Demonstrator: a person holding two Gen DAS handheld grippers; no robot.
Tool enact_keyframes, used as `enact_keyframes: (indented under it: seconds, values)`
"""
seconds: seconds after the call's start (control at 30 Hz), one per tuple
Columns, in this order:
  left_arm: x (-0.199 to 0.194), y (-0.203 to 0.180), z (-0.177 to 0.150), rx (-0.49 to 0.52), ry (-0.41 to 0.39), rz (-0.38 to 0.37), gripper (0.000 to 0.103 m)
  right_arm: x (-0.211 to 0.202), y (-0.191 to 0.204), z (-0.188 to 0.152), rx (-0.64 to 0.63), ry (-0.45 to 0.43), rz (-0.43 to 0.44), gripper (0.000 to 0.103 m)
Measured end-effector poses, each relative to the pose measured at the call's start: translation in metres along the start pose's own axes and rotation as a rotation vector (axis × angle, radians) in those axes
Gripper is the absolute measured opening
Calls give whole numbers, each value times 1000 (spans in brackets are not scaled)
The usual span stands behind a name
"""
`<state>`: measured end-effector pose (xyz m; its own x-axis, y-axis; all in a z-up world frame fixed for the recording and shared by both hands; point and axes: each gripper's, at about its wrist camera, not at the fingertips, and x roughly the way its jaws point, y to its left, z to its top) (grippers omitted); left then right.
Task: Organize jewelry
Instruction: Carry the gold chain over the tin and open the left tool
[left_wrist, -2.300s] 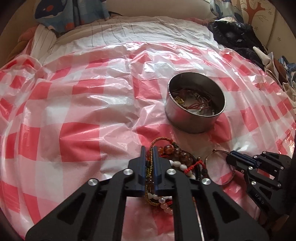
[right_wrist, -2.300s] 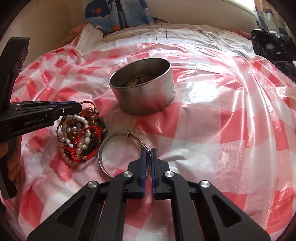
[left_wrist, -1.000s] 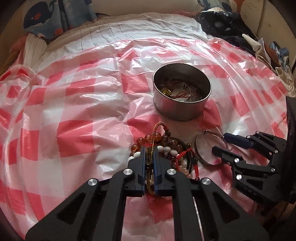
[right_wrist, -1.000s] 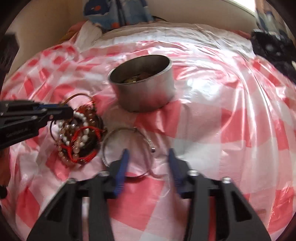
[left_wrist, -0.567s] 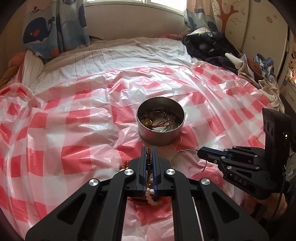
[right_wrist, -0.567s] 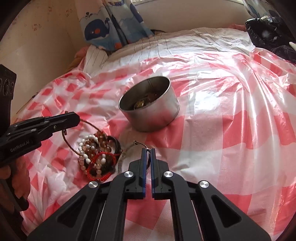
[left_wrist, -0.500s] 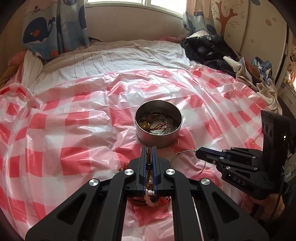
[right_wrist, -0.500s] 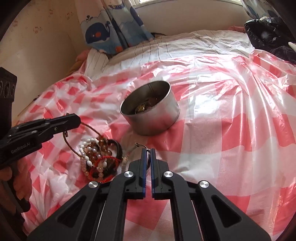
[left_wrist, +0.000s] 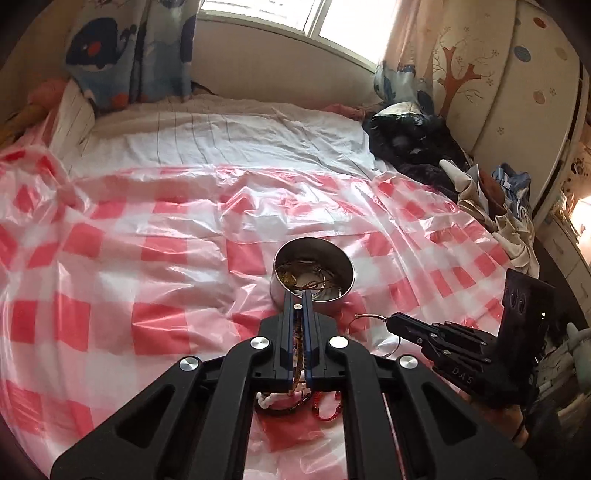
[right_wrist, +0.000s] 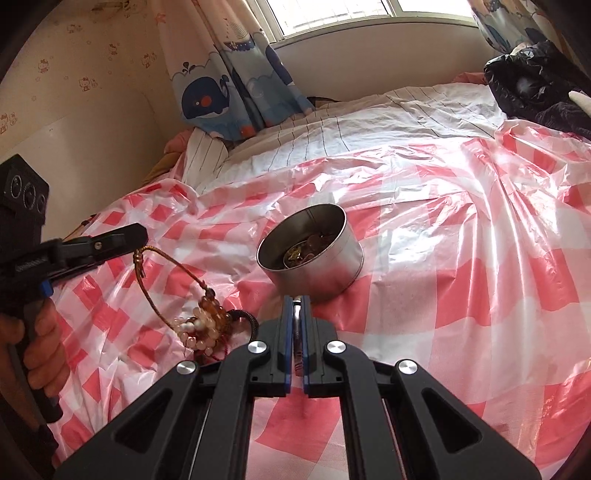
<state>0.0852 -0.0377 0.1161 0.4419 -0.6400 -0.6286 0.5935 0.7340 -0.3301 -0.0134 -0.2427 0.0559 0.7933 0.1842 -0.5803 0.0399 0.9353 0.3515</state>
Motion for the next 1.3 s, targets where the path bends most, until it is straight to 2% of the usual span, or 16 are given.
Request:
enact_keyframes:
  seconds: [0.07,0.1,0.13,0.17,0.23,0.3,0.33,0.4,0.43,0.47,0.5,0.57,0.73,0.97,1.23,1.3]
  values:
    - [-3,11,-1,-66,-17,-103,3,0,1,0,-1,1,4,4]
    - [-8,15,0,-108,-50,-210,3,-1,1,0,-1,-5,9,4]
    - [-12,16,1,-128,-74,-259,3,-2,2,0,0,-10,12,4]
    - [-17,16,3,-128,-95,-277,3,-3,2,0,-1,-16,14,4]
    - [-17,16,4,-118,-94,-236,3,-3,3,0,-2,-18,16,4]
    - [-16,27,1,-206,-107,-350,3,-3,2,0,2,-18,21,4]
    - [-17,28,2,-209,-113,-351,3,-4,2,0,2,-20,22,4]
    - [-9,11,4,-74,-52,-131,3,-5,2,0,1,-22,23,4]
    - [-6,10,2,-67,-36,-128,3,-4,2,0,2,-20,23,4]
    - [-1,12,-1,-107,-25,-187,3,-4,2,0,3,-18,25,4]
    - [1,11,-2,-120,-20,-210,3,-5,2,0,4,-19,26,4]
    - [0,11,-2,-105,-20,-207,4,-6,2,1,6,-25,29,4]
    - [-1,18,3,-156,-39,-256,3,-11,1,4,24,-50,69,4]
    - [22,7,20,-148,-27,-260,3,-15,-2,28,54,-94,127,4]
    - [62,8,48,-218,-61,-319,4,-7,-7,55,53,-109,137,5]
    - [88,12,49,-233,-6,-262,4,-1,-8,61,58,-109,142,4]
